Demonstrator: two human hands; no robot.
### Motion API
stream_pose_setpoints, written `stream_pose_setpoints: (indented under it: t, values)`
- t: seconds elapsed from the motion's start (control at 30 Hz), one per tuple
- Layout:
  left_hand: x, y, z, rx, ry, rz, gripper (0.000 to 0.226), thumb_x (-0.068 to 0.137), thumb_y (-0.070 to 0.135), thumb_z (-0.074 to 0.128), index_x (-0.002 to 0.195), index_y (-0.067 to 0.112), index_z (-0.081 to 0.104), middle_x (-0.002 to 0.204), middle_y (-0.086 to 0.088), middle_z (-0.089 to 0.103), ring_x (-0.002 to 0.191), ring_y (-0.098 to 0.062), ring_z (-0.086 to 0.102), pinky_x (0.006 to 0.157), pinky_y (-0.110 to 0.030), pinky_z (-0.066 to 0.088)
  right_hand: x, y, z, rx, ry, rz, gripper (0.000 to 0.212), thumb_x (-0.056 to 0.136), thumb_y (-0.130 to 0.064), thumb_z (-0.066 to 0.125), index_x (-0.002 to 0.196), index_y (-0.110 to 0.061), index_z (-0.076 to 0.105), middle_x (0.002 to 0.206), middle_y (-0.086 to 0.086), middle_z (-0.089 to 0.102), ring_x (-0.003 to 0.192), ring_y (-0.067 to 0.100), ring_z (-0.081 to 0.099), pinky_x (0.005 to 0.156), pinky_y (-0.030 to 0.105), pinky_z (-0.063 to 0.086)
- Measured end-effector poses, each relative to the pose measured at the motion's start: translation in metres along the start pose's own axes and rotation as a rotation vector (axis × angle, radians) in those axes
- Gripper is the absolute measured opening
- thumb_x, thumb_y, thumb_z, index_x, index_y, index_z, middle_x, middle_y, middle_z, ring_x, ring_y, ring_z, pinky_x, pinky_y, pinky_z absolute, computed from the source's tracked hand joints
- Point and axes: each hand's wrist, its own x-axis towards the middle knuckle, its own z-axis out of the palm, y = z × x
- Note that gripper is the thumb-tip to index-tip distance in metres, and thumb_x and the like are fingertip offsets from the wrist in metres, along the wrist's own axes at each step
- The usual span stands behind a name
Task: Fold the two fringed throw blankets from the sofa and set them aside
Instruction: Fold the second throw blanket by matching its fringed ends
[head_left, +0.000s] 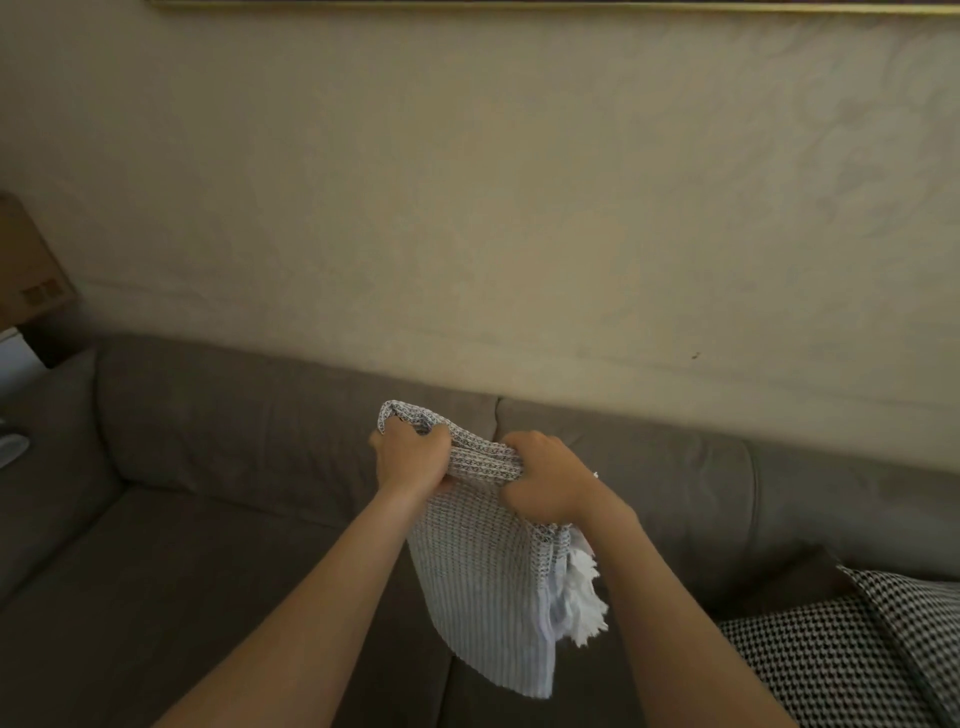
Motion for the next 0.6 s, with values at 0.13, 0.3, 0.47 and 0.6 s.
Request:
stream_pose_setpoints:
  t: [0.13, 0.3, 0.47, 0.6]
  values:
    - [0.014, -0.003, -0.007, -0.121, -0.005, -0.087, 0.050, 0.079, 0.042, 0.052, 0.109, 0.007, 0.072, 0.135, -0.016, 0.055, 0.102, -0.034, 0.068, 0.056, -0.043, 0.066, -0.006, -0.006, -0.004, 0.107, 0.000, -0.004, 0.017, 0.068, -0.013, 0.067, 0.084, -0.008, 0.065, 0.078, 0.014, 0.071, 0.064, 0.029, 0.063, 0.052, 0.037, 0.042]
    - [-0.003, 0.008, -0.020, 0.240, -0.055, 0.311, 0.052, 0.086, 0.006, 0.061, 0.136, 0.018, 0.052, 0.149, -0.010, 0.027, 0.116, -0.024, 0.053, 0.103, -0.034, 0.046, -0.008, 0.001, -0.011, 0.193, 0.022, 0.089, 0.020, 0.064, -0.011, 0.067, 0.081, 0.000, 0.065, 0.065, 0.012, 0.063, 0.055, 0.018, 0.048, 0.053, 0.034, 0.037]
    - [-0.011, 0.024, -0.020, 0.876, -0.546, 0.807, 0.090, 0.068, 0.026, 0.090, 0.144, 0.048, 0.048, 0.176, 0.017, -0.001, 0.162, -0.018, -0.015, 0.121, -0.068, -0.014, -0.012, -0.008, -0.022, 0.218, -0.048, 0.064, 0.008, 0.061, -0.008, 0.076, 0.066, -0.010, 0.071, 0.058, -0.001, 0.065, 0.050, 0.013, 0.055, 0.049, 0.032, 0.043]
    - [-0.014, 0.030, -0.015, 1.015, -0.549, 0.872, 0.084, 0.052, 0.072, 0.091, 0.125, 0.039, 0.062, 0.131, 0.017, 0.067, 0.142, -0.015, 0.051, 0.129, -0.065, 0.004, -0.016, -0.010, -0.036, 0.242, -0.070, 0.021, 0.023, 0.057, -0.012, 0.082, 0.079, -0.016, 0.078, 0.075, 0.004, 0.077, 0.062, 0.015, 0.070, 0.053, 0.038, 0.054]
